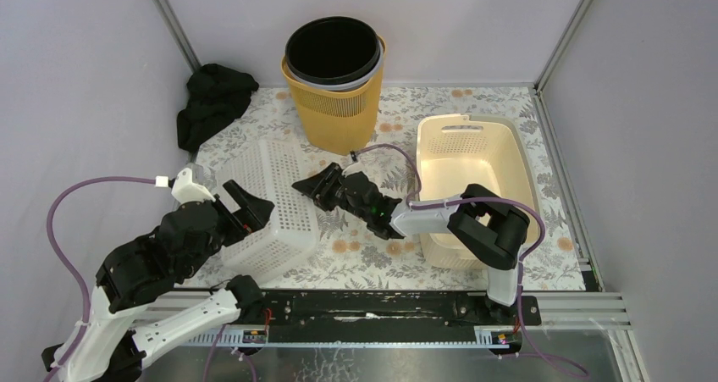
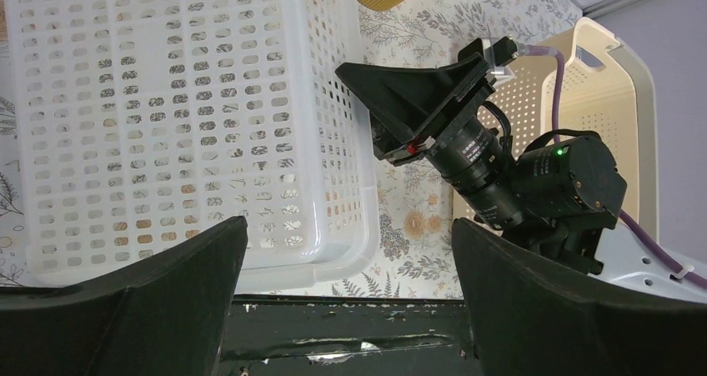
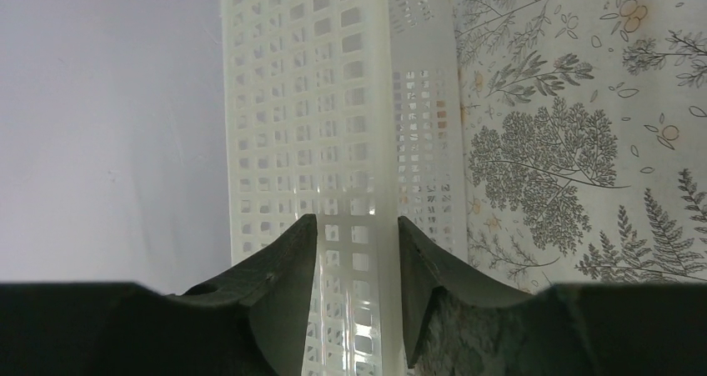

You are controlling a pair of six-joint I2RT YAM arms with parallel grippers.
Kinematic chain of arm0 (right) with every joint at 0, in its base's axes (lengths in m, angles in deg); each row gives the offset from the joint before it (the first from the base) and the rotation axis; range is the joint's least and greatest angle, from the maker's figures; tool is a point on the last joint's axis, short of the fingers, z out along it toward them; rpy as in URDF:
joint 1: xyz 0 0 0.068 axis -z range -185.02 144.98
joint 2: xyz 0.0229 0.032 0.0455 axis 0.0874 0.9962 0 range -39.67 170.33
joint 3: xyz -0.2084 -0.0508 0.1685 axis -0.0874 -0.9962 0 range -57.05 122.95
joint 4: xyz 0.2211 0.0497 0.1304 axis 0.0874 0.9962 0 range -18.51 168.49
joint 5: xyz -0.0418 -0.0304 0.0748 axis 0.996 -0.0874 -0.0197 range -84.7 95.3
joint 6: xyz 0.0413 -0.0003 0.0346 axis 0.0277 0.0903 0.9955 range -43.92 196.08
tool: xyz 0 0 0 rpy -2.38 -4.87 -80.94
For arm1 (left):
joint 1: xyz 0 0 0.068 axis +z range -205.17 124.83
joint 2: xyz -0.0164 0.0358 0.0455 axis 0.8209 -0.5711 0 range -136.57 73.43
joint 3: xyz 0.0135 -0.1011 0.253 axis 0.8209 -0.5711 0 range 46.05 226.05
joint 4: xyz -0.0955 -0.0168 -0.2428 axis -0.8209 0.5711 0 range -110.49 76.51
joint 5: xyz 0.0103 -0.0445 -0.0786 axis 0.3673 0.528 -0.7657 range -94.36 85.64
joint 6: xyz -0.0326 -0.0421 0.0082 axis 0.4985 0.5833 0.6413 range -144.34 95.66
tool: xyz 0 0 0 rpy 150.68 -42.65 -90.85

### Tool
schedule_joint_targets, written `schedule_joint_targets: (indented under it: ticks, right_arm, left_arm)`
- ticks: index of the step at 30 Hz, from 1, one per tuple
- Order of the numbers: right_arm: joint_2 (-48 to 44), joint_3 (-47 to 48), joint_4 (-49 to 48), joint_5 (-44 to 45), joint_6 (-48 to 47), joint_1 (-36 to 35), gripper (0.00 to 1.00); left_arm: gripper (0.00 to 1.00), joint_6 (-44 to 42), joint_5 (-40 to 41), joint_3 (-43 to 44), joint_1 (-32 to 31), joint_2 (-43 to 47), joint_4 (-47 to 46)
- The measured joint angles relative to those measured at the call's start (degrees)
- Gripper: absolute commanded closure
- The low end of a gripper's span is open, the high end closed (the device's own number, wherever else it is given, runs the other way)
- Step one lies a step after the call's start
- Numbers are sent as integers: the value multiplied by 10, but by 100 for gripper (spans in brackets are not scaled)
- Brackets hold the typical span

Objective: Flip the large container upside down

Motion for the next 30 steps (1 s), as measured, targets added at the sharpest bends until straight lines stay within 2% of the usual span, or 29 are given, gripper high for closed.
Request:
schedule_joint_targets:
  ticks: [30]
  right_arm:
    - [0, -54, -14, 0, 0, 2, 52]
  left_arm:
    - [0, 0, -5, -20, 0, 6, -3]
